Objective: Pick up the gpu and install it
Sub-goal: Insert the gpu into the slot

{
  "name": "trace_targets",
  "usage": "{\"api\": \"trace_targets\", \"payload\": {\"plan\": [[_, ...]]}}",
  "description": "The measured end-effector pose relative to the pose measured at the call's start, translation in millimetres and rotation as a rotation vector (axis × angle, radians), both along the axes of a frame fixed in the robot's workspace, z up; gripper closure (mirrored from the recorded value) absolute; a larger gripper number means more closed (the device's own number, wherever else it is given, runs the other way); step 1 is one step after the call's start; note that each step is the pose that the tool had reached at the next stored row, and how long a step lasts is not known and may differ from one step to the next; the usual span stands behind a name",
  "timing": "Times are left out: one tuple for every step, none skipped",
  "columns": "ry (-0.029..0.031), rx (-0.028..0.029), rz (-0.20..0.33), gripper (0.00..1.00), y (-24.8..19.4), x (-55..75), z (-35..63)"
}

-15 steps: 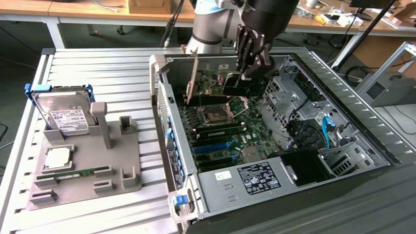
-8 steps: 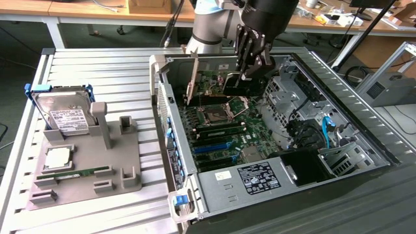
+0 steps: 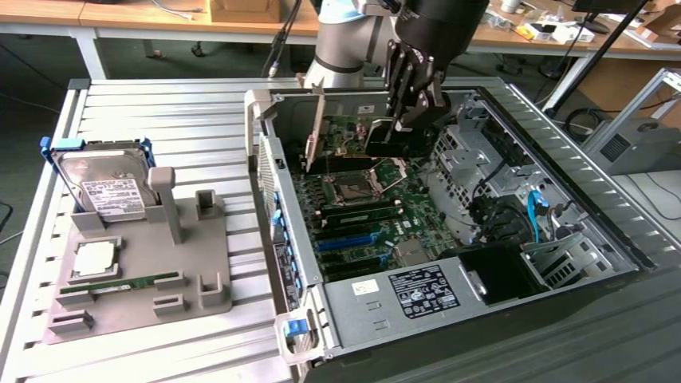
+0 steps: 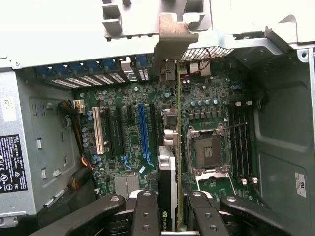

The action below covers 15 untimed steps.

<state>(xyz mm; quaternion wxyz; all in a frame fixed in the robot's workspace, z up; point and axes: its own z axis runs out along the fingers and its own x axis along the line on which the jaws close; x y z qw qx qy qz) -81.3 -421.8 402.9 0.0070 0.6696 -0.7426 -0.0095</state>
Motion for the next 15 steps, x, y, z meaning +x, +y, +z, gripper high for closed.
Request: {"api": "trace_targets", "payload": {"plan": [[0.0, 0.0001, 0.0, 0.73, 0.0, 0.0, -0.4], [0.0, 0.0, 0.005, 0.73, -0.1, 0.0, -0.9], [0.0, -0.0002, 0.011, 0.73, -0.1, 0.1, -1.5], [0.0, -0.0002, 0.016, 0.73, -0.1, 0.0, -1.8], [0.0, -0.0003, 0.024, 0.73, -0.1, 0.0, -2.1], [0.0, -0.0003, 0.032, 0.73, -0.1, 0.0, -2.2], [0.0, -0.0003, 0.037, 0.73, -0.1, 0.0, -2.2], [-0.0001, -0.0004, 0.038, 0.73, -0.1, 0.0, -2.3], [-0.0032, -0.0003, 0.038, 0.73, -0.1, 0.0, -2.8], [-0.0078, -0.0002, 0.039, 0.73, -0.1, 0.0, -3.4], [-0.0113, -0.0002, 0.039, 0.73, -0.1, 0.0, -4.1], [-0.014, -0.0004, 0.041, 0.73, -0.1, 0.0, -4.8], [-0.0161, -0.0004, 0.042, 0.73, -0.1, 0.0, -5.7], [-0.0181, -0.0005, 0.043, 0.73, -0.1, 0.0, -6.7], [-0.0198, -0.0004, 0.044, 0.73, -0.1, 0.0, -7.6]]}}
